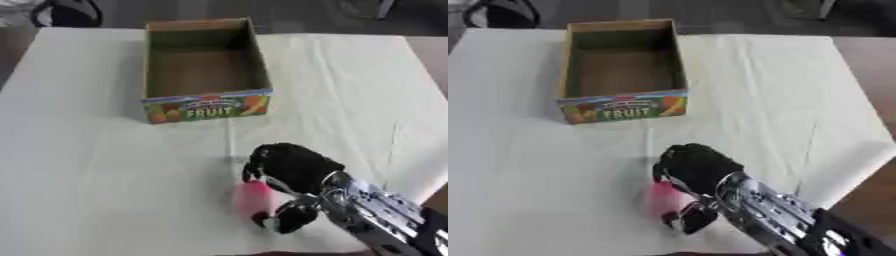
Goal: Pick up objects on the table and place them in the box.
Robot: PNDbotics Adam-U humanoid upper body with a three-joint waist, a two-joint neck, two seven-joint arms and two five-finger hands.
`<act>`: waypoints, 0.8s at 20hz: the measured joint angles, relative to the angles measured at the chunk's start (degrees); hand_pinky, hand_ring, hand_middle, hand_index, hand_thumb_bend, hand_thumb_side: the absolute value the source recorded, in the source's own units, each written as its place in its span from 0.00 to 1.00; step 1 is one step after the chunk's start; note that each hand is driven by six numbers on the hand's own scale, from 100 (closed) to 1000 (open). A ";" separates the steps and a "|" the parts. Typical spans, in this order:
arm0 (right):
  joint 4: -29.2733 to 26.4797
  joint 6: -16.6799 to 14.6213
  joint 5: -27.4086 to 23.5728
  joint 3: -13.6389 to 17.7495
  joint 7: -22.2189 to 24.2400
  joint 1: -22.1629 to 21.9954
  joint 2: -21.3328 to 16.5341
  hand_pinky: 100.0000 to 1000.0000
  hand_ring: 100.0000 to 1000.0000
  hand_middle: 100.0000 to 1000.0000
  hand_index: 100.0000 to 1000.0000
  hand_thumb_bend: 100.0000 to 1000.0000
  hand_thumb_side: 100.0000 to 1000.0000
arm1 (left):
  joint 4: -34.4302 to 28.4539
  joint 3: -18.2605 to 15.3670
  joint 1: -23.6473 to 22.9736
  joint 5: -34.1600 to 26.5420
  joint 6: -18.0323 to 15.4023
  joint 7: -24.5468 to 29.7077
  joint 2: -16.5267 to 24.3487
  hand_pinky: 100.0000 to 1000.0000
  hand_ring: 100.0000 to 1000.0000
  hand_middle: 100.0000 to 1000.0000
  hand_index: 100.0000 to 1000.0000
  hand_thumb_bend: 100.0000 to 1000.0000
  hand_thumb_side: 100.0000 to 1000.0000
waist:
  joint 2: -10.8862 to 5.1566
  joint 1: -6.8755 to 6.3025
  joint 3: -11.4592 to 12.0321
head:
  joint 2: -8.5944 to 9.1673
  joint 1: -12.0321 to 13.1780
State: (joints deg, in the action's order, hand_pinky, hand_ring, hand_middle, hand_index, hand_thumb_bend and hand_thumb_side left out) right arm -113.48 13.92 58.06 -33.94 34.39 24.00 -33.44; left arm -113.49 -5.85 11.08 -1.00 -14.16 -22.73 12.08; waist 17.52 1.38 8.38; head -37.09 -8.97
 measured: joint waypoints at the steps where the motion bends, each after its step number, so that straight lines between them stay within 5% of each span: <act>1: 0.00 0.01 -0.30 0.00 0.20 0.03 0.00 0.77 0.85 0.52 0.69 0.34 0.03 | 0.00 0.00 0.00 0.00 0.00 0.00 0.00 0.55 0.57 0.55 0.74 0.00 0.63 | 0.00 0.00 0.00 | 0.00 0.00; 16: -0.01 0.36 -2.21 0.02 0.25 0.47 0.01 0.76 0.84 0.48 0.62 0.32 0.00 | 0.00 0.00 0.00 0.00 -0.01 0.07 0.00 0.55 0.57 0.55 0.74 0.00 0.63 | 0.00 0.01 0.01 | 0.44 -0.04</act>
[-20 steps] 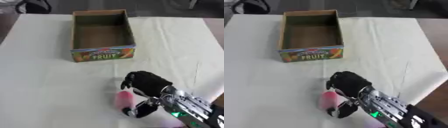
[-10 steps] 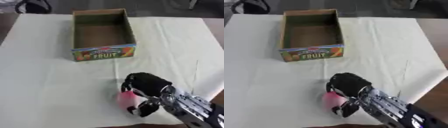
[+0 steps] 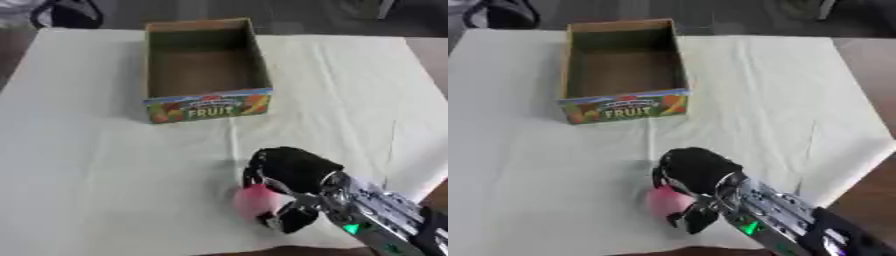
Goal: Pick up objects on the table and place them in the box.
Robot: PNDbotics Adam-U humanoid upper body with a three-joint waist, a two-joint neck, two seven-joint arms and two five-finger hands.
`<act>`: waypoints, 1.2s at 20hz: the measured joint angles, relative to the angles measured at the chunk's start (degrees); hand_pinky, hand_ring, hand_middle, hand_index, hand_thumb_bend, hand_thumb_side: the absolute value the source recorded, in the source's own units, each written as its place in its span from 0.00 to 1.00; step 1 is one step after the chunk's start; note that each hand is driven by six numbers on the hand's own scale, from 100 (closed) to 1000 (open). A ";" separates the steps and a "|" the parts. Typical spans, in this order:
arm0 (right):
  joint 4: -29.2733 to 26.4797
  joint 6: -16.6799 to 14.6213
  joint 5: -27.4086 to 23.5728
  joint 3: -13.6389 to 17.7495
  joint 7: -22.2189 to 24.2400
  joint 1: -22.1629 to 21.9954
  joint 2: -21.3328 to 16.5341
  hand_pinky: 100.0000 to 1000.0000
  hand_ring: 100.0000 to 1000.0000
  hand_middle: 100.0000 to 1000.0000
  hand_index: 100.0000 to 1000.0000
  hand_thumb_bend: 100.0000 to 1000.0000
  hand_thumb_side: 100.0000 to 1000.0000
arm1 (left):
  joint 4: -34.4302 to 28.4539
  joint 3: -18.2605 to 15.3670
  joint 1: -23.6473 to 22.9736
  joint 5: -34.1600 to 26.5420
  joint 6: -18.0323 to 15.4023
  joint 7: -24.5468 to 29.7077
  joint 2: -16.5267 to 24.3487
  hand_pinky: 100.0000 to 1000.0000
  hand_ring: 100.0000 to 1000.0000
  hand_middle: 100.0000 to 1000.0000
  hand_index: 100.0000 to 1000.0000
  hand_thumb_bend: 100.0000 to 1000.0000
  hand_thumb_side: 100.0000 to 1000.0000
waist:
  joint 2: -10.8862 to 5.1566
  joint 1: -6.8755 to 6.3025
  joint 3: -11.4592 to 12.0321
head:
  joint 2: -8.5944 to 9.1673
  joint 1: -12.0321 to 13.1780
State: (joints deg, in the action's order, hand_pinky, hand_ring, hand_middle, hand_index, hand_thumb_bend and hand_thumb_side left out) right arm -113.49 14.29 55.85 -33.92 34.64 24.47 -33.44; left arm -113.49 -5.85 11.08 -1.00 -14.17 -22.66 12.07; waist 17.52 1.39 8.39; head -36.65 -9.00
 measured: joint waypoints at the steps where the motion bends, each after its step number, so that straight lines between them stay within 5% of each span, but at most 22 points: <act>1: 0.00 0.02 -0.03 0.00 -0.04 0.11 0.00 0.75 0.83 0.48 0.62 0.32 0.00 | 0.00 0.00 0.00 0.00 -0.01 0.02 0.00 0.55 0.57 0.55 0.74 0.00 0.63 | 0.00 0.00 0.00 | 0.01 -0.01; 15: 0.00 -0.31 -2.28 0.86 -2.20 3.78 0.45 0.74 0.82 0.45 0.57 0.35 0.00 | 0.00 0.00 0.00 -0.01 -0.10 0.13 0.00 0.55 0.57 0.55 0.74 0.00 0.63 | -0.04 0.08 -0.16 | 0.07 -0.08; 24: 0.00 -0.09 -3.99 2.16 -3.77 6.56 0.62 0.73 0.81 0.43 0.53 0.24 0.03 | 0.00 0.00 0.00 -0.02 -0.15 0.18 0.00 0.55 0.58 0.55 0.74 0.00 0.63 | -0.05 0.09 -0.18 | 0.07 -0.08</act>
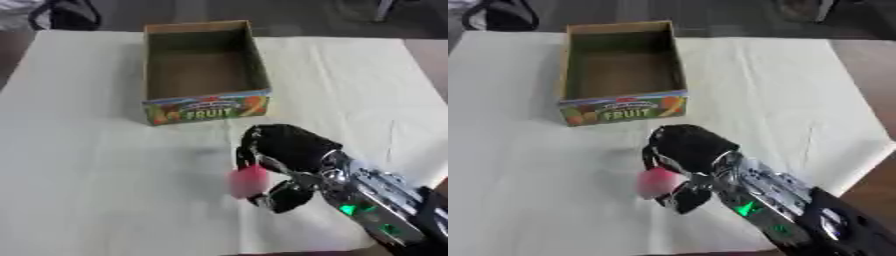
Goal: Pick up objects on the table and place them in the box.
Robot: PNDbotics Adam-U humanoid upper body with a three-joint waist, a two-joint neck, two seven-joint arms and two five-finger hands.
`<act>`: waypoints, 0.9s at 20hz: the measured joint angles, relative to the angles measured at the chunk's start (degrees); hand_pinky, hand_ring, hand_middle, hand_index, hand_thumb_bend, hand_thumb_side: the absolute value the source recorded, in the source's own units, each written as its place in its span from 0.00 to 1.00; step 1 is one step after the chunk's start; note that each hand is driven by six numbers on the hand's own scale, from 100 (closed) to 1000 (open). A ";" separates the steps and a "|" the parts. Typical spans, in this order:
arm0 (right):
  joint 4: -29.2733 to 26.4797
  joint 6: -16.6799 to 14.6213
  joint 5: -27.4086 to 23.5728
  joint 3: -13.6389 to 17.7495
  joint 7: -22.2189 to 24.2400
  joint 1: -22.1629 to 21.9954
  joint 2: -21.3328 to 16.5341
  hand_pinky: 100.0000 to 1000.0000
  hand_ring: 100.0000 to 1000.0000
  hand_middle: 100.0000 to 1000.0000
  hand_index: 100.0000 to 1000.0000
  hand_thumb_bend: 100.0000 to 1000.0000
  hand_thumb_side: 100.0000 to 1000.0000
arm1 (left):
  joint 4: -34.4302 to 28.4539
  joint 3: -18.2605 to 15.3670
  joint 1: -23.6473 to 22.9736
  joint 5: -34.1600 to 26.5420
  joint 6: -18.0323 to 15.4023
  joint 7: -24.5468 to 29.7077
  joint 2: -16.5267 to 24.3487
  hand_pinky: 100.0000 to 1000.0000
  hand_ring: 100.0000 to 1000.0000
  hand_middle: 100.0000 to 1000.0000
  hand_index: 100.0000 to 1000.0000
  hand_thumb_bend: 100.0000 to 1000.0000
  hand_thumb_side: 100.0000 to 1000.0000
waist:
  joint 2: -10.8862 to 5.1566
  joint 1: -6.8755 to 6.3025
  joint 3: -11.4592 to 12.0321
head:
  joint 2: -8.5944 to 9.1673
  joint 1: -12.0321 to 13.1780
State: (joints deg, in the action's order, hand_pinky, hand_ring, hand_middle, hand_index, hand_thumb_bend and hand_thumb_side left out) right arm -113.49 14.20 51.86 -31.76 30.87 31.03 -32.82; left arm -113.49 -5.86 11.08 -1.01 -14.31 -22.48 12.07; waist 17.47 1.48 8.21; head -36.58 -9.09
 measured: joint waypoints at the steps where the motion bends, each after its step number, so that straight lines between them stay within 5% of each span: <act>1: 0.00 0.02 -0.02 0.25 -0.27 0.50 0.04 0.73 0.81 0.43 0.53 0.24 0.03 | 0.00 0.00 0.00 0.00 0.00 0.00 0.00 0.55 0.58 0.55 0.74 0.00 0.63 | 0.00 0.00 -0.01 | 0.00 0.00; 18: 0.00 2.52 5.32 7.51 -3.38 11.46 1.61 0.75 0.82 0.42 0.50 0.19 0.13 | 0.00 -0.01 -0.04 -0.01 -0.01 0.00 0.00 0.55 0.58 0.55 0.74 0.00 0.63 | -0.15 -0.33 0.11 | 0.73 0.13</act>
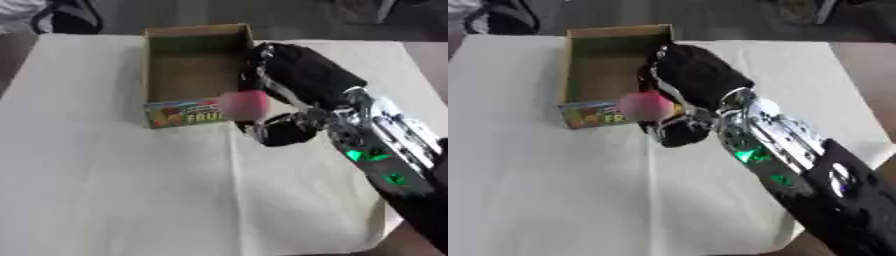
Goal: Pick up objects on the table and place them in the box.
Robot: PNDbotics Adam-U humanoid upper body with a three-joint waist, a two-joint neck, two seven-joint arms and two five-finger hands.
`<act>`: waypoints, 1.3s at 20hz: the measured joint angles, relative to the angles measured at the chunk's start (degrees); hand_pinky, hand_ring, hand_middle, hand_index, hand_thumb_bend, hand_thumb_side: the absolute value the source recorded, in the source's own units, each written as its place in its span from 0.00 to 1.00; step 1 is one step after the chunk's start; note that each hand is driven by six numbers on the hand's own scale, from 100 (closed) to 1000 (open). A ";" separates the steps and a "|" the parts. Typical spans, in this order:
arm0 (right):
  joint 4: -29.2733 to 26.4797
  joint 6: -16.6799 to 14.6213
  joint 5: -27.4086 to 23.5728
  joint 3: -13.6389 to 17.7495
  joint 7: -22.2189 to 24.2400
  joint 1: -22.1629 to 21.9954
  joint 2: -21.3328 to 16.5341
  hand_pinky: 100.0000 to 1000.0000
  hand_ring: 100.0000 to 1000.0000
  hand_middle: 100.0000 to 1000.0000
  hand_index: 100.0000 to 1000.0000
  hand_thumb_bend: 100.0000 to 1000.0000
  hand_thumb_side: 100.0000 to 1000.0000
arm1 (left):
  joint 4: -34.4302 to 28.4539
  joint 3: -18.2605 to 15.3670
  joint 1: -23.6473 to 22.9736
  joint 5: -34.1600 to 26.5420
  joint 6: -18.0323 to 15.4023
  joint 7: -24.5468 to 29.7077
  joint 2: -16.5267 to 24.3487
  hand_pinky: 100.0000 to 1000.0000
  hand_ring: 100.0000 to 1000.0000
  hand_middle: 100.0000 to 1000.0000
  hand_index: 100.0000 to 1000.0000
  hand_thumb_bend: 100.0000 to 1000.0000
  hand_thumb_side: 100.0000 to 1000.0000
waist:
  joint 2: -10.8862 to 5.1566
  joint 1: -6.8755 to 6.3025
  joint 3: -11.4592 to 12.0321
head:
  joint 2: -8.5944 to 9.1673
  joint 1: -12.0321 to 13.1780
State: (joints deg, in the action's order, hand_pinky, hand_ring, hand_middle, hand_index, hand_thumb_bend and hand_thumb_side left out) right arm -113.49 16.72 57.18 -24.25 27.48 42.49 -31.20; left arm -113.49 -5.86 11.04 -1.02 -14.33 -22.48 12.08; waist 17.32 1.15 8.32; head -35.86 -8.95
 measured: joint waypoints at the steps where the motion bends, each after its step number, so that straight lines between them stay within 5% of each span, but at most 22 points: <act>1: 0.00 0.35 0.40 0.43 0.09 0.72 0.29 0.75 0.82 0.42 0.50 0.20 0.13 | 0.00 0.00 -0.01 0.00 0.00 0.00 0.00 0.55 0.58 0.55 0.74 0.00 0.63 | 0.00 0.00 0.06 | 0.20 0.00; 15: 0.80 6.90 3.32 2.68 6.19 11.61 1.55 0.76 0.82 0.41 0.50 0.18 0.13 | 0.00 0.34 -0.16 -0.10 0.17 0.45 -0.04 0.55 0.58 0.55 0.74 0.00 0.63 | 0.44 -0.02 1.15 | 1.02 -0.36; 26: 13.84 7.87 9.06 2.00 4.98 18.50 7.66 0.77 0.82 0.42 0.51 0.15 0.09 | 0.00 0.71 -0.16 -0.48 0.36 1.12 -0.51 0.55 0.58 0.55 0.74 0.00 0.64 | 0.74 -0.12 1.97 | 1.33 -1.30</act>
State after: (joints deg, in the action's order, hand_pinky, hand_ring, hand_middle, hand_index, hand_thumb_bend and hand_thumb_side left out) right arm -99.65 24.59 66.24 -22.26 32.46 60.99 -23.55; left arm -113.49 -5.15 10.88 -1.50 -13.97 -21.36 11.56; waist 18.07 1.03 10.29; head -34.52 -10.25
